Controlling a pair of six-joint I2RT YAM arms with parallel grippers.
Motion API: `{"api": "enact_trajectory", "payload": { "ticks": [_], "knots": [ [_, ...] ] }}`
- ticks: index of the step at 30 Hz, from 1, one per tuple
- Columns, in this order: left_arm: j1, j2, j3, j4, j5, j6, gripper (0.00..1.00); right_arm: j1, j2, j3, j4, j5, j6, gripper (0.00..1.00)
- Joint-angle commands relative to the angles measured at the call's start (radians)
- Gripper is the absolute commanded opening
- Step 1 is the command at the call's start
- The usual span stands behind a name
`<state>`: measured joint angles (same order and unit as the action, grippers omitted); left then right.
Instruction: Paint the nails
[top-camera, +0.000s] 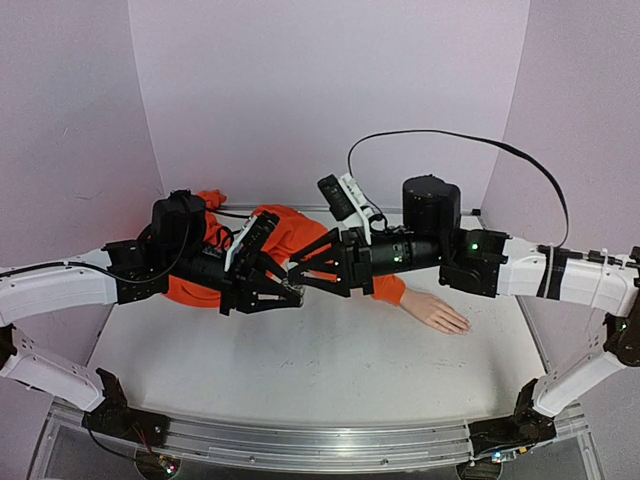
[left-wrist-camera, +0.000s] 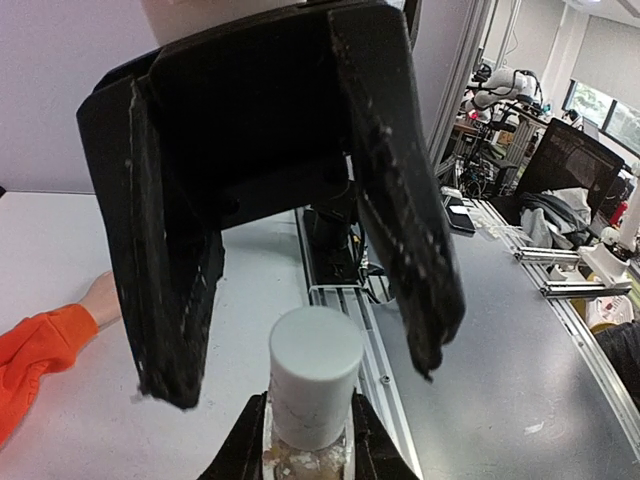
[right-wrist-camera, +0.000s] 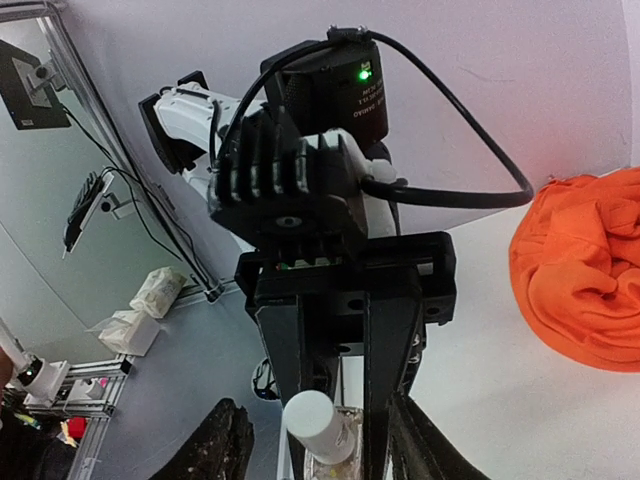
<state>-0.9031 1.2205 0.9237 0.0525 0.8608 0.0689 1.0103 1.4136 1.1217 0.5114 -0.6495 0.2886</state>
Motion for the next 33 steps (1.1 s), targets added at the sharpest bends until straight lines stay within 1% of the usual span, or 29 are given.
{"api": "enact_trajectory", "payload": {
  "ticks": [1, 6, 11, 14, 17, 21, 22, 24, 27, 29, 30, 31, 32, 33],
  "knots": [
    [0.0, -0.002, 0.061, 0.053, 0.058, -0.018, 0.0, -0.002, 0.044, 0.084, 0.068, -0.119, -0.003, 0.47],
    [0.0, -0.003, 0.063, 0.053, 0.063, -0.018, 0.0, -0.001, 0.066, 0.104, 0.069, -0.137, -0.004, 0.37],
    [0.0, 0.001, 0.064, 0.053, 0.068, -0.021, 0.0, -0.001, 0.062, 0.111, 0.069, -0.116, 0.0, 0.37],
    [0.0, 0.002, 0.064, 0.052, 0.066, -0.023, 0.0, -0.002, 0.069, 0.114, 0.068, -0.114, 0.005, 0.28],
    [0.0, -0.002, 0.064, 0.053, 0.058, -0.023, 0.0, -0.002, 0.088, 0.121, 0.068, -0.143, 0.014, 0.21],
    [0.0, -0.01, 0.06, 0.053, 0.024, -0.019, 0.0, -0.002, 0.095, 0.116, 0.063, -0.136, 0.017, 0.08],
    [0.0, -0.014, 0.059, 0.053, 0.002, -0.018, 0.0, -0.002, 0.094, 0.114, 0.06, -0.128, 0.017, 0.05],
    [0.0, -0.026, 0.05, 0.052, -0.09, -0.025, 0.0, -0.001, 0.094, 0.11, 0.053, -0.106, 0.017, 0.0],
    [0.0, -0.058, 0.027, 0.052, -0.323, -0.023, 0.0, 0.0, 0.092, 0.099, 0.041, -0.041, 0.017, 0.0],
    [0.001, -0.082, 0.006, 0.052, -0.53, -0.024, 0.0, 0.006, 0.09, 0.088, 0.033, 0.056, 0.028, 0.0],
    [0.001, -0.093, -0.005, 0.053, -0.65, -0.026, 0.0, 0.024, 0.09, 0.087, 0.014, 0.175, 0.029, 0.0],
    [0.001, -0.102, -0.016, 0.053, -0.774, -0.031, 0.0, 0.065, 0.096, 0.098, -0.025, 0.363, 0.03, 0.0],
    [0.001, -0.11, -0.025, 0.052, -0.885, -0.031, 0.0, 0.125, 0.117, 0.13, -0.095, 0.662, 0.041, 0.0],
    [0.001, -0.112, -0.031, 0.051, -0.986, -0.027, 0.0, 0.201, 0.158, 0.187, -0.19, 0.985, 0.101, 0.0]
  ]
}}
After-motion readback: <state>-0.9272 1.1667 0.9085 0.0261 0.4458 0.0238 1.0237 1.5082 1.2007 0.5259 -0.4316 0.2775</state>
